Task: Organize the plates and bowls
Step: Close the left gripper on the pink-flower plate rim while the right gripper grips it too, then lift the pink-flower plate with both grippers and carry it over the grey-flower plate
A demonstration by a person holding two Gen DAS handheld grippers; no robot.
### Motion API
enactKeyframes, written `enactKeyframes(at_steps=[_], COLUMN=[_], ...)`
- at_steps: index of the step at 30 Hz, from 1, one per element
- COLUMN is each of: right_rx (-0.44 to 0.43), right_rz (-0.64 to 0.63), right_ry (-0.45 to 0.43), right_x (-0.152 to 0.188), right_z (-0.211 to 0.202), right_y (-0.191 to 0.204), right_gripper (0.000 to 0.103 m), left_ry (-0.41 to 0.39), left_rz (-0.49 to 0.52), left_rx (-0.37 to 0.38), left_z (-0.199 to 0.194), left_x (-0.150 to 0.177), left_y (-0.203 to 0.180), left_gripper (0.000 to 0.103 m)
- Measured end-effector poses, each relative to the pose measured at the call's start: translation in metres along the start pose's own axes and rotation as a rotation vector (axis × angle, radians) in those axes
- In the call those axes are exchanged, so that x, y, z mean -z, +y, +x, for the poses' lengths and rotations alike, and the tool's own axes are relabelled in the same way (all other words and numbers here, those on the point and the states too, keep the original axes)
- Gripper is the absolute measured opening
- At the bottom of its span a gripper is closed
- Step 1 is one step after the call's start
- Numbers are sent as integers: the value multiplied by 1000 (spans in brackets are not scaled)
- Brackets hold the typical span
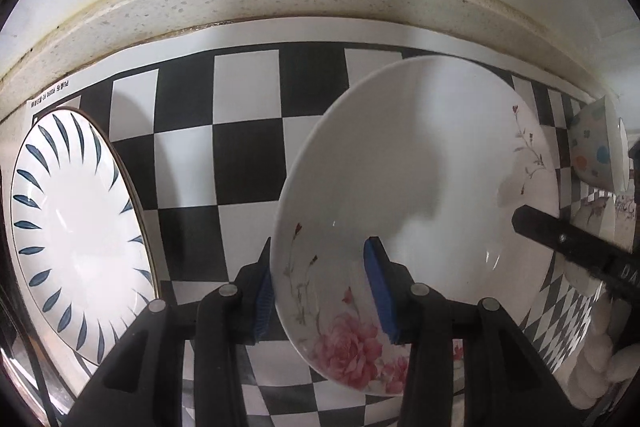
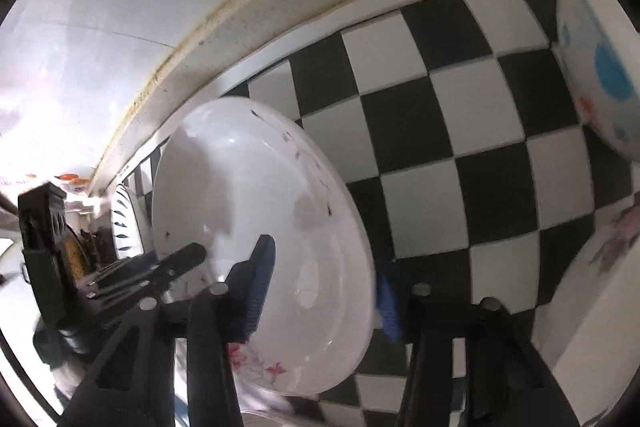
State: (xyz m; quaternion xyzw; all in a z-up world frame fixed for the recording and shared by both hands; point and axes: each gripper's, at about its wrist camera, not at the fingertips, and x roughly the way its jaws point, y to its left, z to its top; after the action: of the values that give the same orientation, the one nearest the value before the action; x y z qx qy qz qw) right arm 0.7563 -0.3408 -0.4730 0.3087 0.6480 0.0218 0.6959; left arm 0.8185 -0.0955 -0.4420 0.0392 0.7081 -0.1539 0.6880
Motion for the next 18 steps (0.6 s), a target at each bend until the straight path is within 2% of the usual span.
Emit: enactKeyframes(at_steps=[1,2,4,6,18], right_rx=[52,82,69,61,24], right_rz=[-31,-40,-33,-37,-68], right_ry=[0,0,4,9,3], right_x=[1,3,4,5,26], right_z=[2,4,7,10,16], right_y=[2,5,0,-2,6], right_gripper=[29,21,19,19,18], left_ry=[-15,-26,-34,-42,-121], left_rz=[-3,-16,-32,-39,-20], left_rx=[-3,0,13,24,16], left_z=[-1,-1,-4,-5,-24], left_x=[0,0,1,3,42], left_y=[1,4,11,15,5], left_gripper=[38,37,31,29,28])
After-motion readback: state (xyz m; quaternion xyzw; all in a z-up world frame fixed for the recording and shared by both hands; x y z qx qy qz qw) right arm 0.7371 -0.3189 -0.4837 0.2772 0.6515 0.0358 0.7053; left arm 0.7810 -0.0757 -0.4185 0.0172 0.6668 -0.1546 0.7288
